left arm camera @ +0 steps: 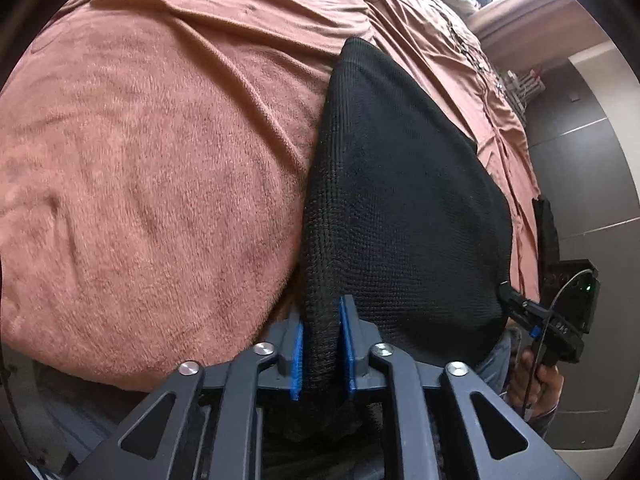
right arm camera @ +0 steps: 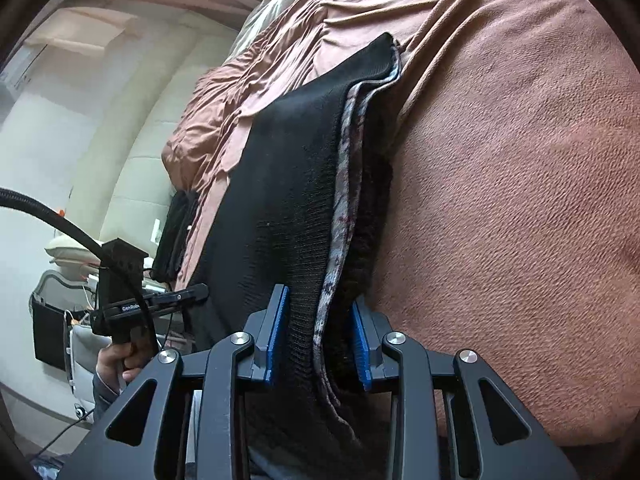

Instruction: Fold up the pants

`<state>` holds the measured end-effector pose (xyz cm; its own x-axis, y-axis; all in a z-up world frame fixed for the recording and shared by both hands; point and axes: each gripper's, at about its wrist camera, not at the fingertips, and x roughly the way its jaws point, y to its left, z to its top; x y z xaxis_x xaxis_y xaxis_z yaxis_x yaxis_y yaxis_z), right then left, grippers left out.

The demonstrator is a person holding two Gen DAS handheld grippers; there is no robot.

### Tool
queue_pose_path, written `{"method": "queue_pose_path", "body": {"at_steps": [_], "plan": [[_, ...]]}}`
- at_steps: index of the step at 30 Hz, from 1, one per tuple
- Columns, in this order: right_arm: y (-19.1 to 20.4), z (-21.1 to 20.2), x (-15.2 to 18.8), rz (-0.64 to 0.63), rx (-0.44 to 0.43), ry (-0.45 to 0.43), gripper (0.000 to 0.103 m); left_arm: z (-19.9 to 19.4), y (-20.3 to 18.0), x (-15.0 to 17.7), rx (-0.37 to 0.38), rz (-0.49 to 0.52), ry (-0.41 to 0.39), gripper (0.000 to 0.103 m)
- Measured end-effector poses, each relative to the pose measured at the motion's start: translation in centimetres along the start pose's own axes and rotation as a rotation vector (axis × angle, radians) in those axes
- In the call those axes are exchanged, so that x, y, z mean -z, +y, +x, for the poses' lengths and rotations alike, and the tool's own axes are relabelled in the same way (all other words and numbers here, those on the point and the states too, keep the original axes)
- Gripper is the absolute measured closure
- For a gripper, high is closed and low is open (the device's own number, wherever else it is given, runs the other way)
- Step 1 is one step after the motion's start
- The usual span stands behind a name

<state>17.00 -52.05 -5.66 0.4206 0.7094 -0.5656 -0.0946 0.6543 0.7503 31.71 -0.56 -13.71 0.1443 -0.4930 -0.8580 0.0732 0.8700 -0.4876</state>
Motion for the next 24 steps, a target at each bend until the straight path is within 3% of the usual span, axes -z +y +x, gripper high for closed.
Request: {"method": "queue_pose_path", "body": {"at_steps": [2,4,11,24], "plan": [[-0.5,-0.3,-0.4,0.007,0.008,-0.026,0.042,0.2,-0.1,-0.5,-0.006,-0.001,-0.004,0.066],[-1.0,-0.4,-0.8,0.022,-0.014,-0.04,0.041,0.2,0.0,-0.8,-0.007,-0.004,-0.013,0.056],[-3.1,1.6,-2.5,0.101,-0.09,-0.029,0.041,0.8,0.1,-2.9,0.008,-0.019,-0.033,0.056],[-2.7,3.5,-5.1,0.098,-0.076,0.056,0.041,2.7,0.6,-6.6,0.043,-0.049,-0.04,0.056]]}}
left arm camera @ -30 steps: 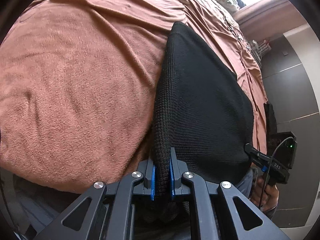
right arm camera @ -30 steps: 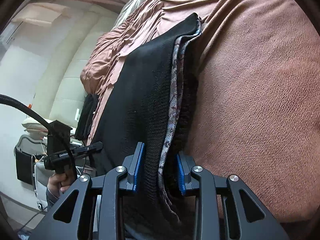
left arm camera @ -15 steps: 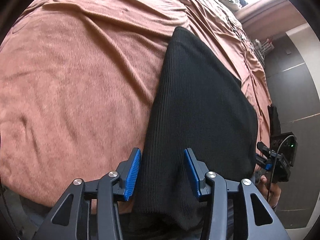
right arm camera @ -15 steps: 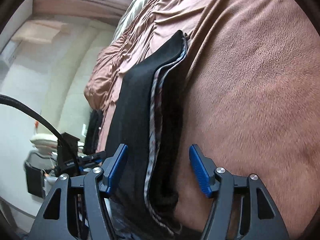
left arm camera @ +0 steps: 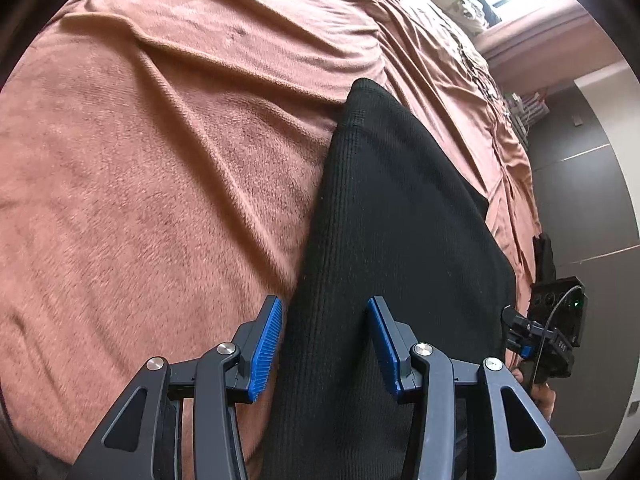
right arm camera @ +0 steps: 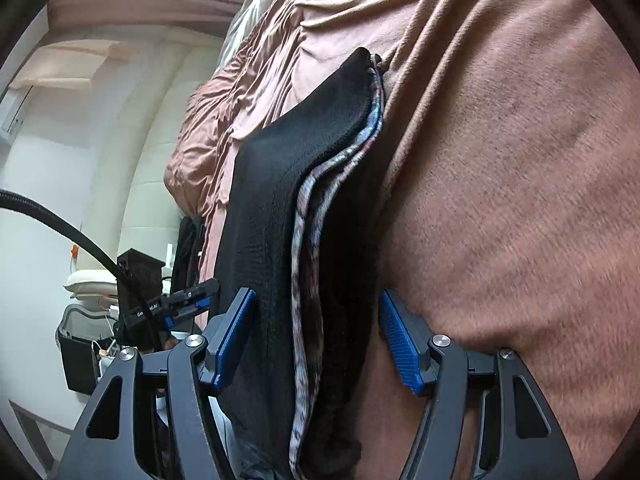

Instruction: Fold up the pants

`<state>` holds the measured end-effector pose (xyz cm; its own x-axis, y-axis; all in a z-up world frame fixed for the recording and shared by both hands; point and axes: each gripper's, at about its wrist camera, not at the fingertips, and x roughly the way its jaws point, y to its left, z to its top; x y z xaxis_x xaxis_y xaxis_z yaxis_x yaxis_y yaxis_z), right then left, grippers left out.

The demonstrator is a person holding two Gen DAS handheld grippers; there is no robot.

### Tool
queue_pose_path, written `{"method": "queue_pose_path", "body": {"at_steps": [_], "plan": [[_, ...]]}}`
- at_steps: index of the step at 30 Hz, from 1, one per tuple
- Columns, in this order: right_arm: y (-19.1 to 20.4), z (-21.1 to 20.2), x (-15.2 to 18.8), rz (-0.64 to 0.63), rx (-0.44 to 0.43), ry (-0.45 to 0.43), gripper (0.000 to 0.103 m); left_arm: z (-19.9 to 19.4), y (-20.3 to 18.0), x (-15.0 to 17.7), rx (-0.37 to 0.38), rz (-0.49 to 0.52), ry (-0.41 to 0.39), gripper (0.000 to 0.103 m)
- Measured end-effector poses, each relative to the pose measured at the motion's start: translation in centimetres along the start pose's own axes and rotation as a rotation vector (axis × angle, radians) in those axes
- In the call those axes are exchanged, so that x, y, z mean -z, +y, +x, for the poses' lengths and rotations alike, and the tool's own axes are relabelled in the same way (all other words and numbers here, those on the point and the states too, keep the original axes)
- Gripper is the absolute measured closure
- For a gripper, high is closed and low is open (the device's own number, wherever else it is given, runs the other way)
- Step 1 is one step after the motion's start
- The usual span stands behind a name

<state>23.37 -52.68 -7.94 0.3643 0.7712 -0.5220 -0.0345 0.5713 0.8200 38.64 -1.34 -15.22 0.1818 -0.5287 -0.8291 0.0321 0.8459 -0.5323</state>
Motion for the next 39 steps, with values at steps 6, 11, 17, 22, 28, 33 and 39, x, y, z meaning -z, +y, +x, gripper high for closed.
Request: {"method": "queue_pose_path", "body": {"at_steps": [6,11,17,22,28,33,39], "plan": [[0.3,0.4,-0.6,-0.018,0.005,0.024,0.041,1.2,0.1,-1.4,0.026,0.018,0.015,0.056],[0.3,0.6,-0.8,-0.027,0.0,0.026,0.041,1.6,0.0,-2.5,0.051,0.038,0.018,0.056],[0.4,-0.3,-0.4,-0.037,-0.022,0.006,0.061,2.4,-0.5,-3.7,0.086,0.052,0.029,0.056],[1.3,-1.9,0.6,-0.088,-0.042,-0.025,0.064,3.0,-0.5,-4.7,0.128,0.048,0.028,0.056],[0.9,-2.5,1.4,-0.106,-0.039,-0.035,0.063,3.3,-0.2,-5.4,0.18,0.053,0.04,0.057],[-0.2,-1.4,0.8,-0.064,-0.014,-0.012,0.061,3.7,0.1,-6.1,0.208,0.039,0.046,0.057],[0.2,-0.9,0.6,-0.065,-0.005,0.012,0.059,3.9,0.0,-6.2,0.211,0.043,0.064,0.057]]}}
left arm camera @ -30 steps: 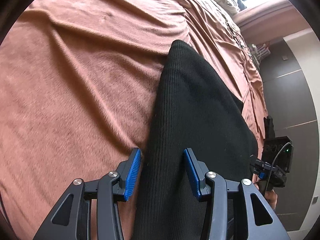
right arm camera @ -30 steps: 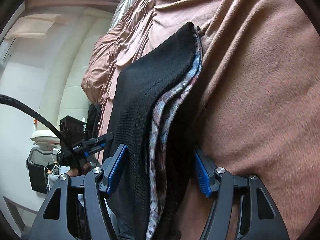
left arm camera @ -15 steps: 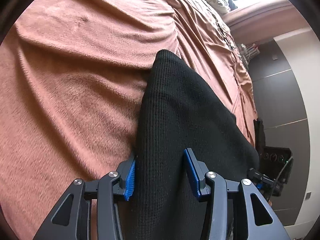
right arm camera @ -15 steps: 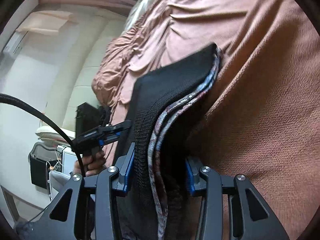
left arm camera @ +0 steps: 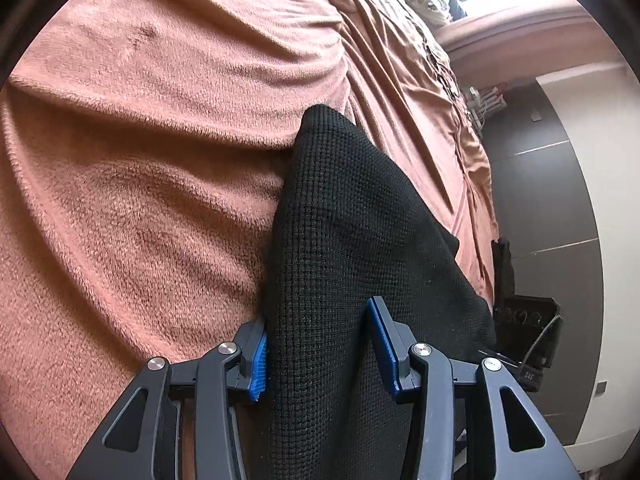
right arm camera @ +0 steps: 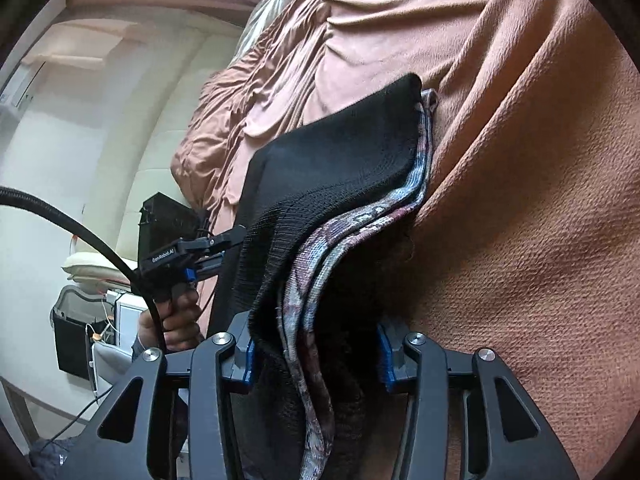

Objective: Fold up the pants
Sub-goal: 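Lift the folded shorts with both tools and carry them toward the bed's headboard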

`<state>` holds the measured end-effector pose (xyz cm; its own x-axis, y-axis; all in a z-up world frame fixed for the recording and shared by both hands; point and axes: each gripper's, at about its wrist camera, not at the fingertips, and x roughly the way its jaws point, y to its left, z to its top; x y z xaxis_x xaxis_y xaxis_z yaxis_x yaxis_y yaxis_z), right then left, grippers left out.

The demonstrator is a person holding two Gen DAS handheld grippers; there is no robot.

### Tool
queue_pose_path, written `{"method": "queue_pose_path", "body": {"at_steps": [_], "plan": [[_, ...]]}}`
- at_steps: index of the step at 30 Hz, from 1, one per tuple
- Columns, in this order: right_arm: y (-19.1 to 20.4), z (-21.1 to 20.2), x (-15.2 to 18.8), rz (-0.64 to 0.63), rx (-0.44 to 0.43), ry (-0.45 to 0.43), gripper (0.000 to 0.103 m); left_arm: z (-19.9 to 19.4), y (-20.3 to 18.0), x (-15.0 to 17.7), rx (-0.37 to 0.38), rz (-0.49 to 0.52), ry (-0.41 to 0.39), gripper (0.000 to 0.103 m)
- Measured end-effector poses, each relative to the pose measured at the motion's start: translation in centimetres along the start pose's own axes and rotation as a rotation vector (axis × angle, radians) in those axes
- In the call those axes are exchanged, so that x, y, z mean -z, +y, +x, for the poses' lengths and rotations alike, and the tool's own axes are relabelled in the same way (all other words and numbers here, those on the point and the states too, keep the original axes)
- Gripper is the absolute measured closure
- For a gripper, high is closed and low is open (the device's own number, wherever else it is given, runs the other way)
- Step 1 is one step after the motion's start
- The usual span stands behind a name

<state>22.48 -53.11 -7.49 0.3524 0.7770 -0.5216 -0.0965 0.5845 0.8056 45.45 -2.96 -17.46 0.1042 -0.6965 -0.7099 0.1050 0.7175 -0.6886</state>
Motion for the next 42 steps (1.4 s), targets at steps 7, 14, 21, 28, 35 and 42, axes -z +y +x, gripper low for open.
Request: {"method": "queue_pose_path", "body": {"at_steps": [7,14,21,28,35,42], "plan": [[0.7,0.0,0.0,-0.01,0.012,0.03,0.053,-0.7,0.4,1.0,0.008,0.016,0.027,0.058],[1.4,0.4,-0.3,-0.031,0.031,0.032,0.044,-0.3,0.3,1.0,0.003,0.015,0.018,0.063],[2.0,2.1,-1.2,-0.061,0.034,0.032,0.047,-0.8,0.4,1.0,0.009,0.02,-0.005,0.088],[3.4,0.9,-0.6,-0.107,0.055,-0.012,0.072,-3.0,-1.2,1.4,0.027,0.082,-0.058,0.094],[6.3,-0.9,1.1,-0.167,0.083,-0.079,0.074,-5.5,-3.8,2.4,0.053,0.135,-0.121,0.094],[8.4,-2.8,3.4,-0.22,0.082,-0.128,0.075,-8.1,-6.2,3.8,0.07,0.184,-0.175,0.094]]}}
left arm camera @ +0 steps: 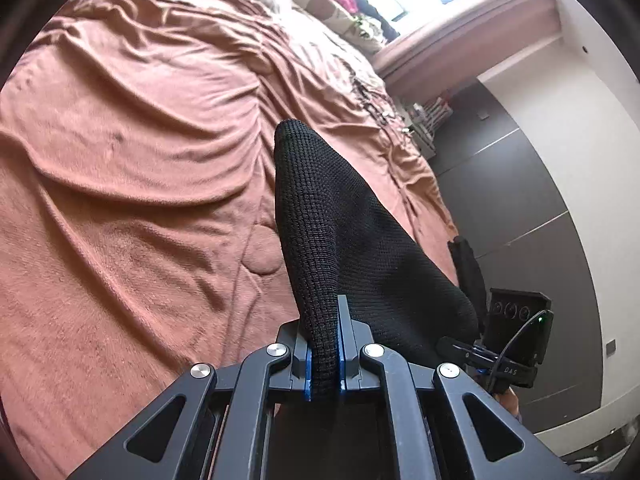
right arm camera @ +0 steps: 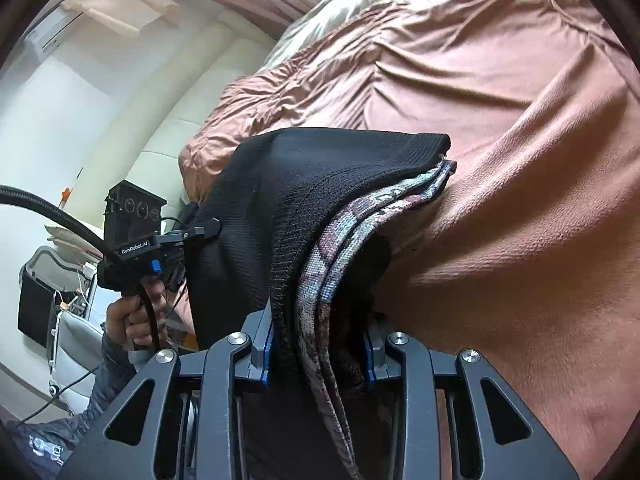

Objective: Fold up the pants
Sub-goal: 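Lift the folded shorts with both tools and carry them toward the bed's headboard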

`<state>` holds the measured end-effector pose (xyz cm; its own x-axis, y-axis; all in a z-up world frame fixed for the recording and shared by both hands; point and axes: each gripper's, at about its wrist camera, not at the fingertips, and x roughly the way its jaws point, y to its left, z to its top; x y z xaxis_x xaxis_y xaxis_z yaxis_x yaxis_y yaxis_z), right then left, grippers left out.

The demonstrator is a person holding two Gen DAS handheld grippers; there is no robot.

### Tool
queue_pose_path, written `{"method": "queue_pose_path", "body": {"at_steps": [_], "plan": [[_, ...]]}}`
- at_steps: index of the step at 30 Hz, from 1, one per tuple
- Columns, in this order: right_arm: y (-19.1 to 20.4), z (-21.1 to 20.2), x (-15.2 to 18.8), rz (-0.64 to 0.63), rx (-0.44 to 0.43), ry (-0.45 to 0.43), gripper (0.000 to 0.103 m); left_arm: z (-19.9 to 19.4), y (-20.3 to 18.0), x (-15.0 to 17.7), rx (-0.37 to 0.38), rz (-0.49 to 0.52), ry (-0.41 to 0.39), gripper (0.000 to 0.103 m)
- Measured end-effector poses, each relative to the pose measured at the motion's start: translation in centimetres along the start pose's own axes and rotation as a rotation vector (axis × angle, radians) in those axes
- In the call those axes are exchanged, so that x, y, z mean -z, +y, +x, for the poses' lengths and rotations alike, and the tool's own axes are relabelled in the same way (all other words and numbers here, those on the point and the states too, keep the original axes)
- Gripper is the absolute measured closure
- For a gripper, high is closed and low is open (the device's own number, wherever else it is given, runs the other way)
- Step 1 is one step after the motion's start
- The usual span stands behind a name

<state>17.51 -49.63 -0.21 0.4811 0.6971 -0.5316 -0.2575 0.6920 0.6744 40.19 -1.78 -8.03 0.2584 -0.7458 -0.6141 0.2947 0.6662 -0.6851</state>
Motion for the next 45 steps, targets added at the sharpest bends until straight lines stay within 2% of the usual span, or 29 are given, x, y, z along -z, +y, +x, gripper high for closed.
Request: {"method": "queue_pose_path", "body": {"at_steps": [10,26,34,45], "plan": [[2.9,-2.8,2.4,-0.07,-0.009,-0.054,0.075,-3.2,-2.2,1.4,0.009,0.03,-0.062,0.094],[9.3,-7.0,5.0,-0.2,-0.048,-0.168,0.075,-12.2,-8.1,3.4,0.0,0.125,-0.226,0.094],[12.3,-9.1,7.6,-0.258,-0.075,-0.212,0.075,-17.2,-10.8,6.0,-0.02,0.168,-0.297,0.094],[14.8,-9.6,9.4,-0.289,-0.122,-0.249,0.075,-22.8,-14.3,9.2,-0.051,0.211,-0.37,0.094]]}}
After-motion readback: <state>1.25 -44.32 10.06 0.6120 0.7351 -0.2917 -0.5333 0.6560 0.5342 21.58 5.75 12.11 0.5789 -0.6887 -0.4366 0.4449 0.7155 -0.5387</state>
